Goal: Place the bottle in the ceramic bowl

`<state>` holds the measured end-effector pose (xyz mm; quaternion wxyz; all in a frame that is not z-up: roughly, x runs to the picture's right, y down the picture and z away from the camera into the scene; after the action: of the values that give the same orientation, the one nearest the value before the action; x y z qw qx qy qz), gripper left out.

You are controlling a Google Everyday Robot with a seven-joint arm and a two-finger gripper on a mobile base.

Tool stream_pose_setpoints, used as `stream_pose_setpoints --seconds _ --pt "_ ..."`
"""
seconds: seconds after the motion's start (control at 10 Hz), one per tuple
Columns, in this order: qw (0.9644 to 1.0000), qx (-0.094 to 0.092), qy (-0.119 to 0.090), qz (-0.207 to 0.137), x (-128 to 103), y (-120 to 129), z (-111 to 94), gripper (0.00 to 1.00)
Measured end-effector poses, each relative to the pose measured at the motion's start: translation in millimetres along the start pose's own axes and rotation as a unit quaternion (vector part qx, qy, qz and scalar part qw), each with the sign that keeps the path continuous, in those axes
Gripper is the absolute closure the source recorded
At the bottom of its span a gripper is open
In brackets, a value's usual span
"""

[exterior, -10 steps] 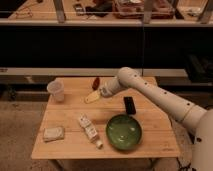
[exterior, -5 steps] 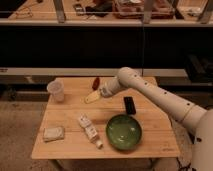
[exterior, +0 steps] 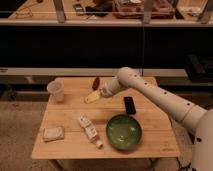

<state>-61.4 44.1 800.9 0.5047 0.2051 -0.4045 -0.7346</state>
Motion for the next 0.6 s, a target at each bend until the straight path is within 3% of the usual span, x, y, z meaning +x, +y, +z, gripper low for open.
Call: stream_pose_setpoints --seconds 0.4,0.6 --pt "1.0 -0.006 -0.003 -0.002 0 1 -2 0.26" --pt "0.9968 -0.067 -0.042 -0.013 -3 10 -12 0.26"
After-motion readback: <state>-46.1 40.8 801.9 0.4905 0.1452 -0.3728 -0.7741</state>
